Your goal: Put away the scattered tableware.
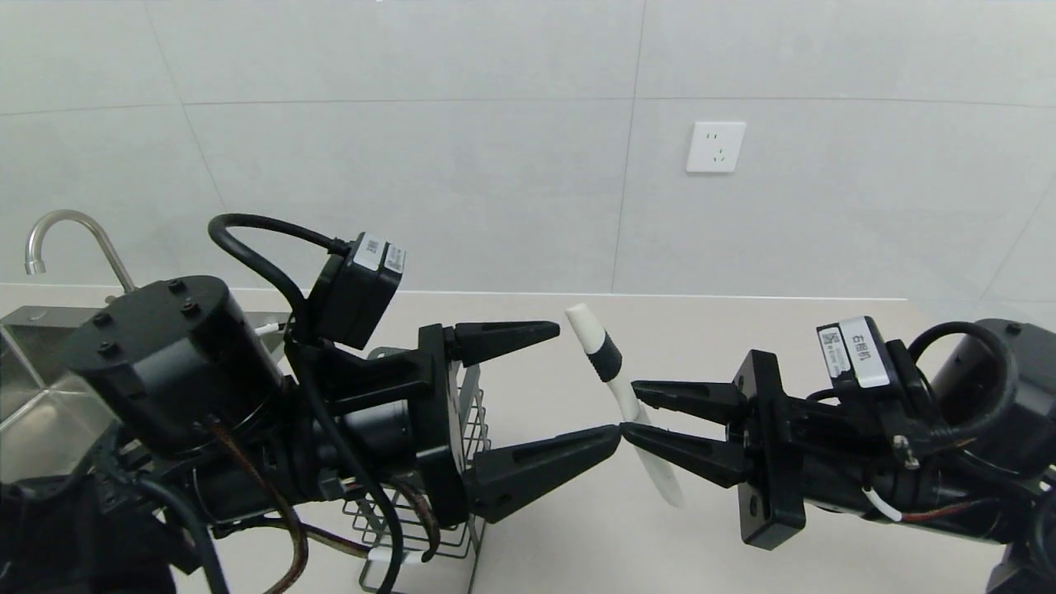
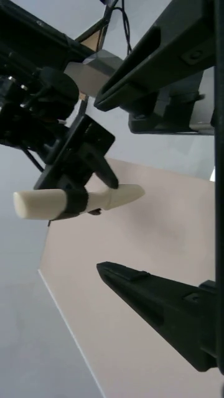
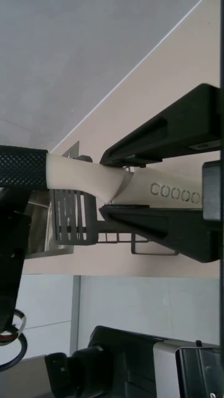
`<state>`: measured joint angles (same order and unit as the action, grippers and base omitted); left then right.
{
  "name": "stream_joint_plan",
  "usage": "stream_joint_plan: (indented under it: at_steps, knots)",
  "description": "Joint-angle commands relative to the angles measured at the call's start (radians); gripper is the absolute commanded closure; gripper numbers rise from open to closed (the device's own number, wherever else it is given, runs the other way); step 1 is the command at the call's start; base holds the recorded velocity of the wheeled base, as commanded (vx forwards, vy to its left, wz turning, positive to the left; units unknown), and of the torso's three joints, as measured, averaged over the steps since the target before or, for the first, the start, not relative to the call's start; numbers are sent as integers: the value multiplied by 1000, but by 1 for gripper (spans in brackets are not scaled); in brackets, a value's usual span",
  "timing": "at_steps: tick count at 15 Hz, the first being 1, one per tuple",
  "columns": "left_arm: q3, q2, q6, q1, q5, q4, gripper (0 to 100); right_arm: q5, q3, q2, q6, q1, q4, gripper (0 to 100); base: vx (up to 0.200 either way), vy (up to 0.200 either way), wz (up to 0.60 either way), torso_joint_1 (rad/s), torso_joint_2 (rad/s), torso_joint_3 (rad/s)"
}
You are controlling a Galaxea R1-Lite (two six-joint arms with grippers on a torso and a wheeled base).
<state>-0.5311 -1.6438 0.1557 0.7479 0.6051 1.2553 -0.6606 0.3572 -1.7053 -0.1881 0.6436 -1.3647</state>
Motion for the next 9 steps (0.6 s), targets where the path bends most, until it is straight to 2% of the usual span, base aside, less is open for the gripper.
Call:
stream_joint_plan:
  at_steps: [1, 6, 9]
  knots:
    - [-18, -88, 5, 16, -1, 61, 0, -1, 2, 1, 1, 5, -1, 100, 0, 0, 0, 0, 0, 0]
    - [-64, -171, 7, 22, -1, 171, 0, 4, -3, 0, 78, 31, -74, 100, 0, 0, 0, 0, 0, 0]
    - [-92, -179, 44, 24, -1, 228, 0, 10, -3, 0, 79, 33, -76, 100, 0, 0, 0, 0, 0, 0]
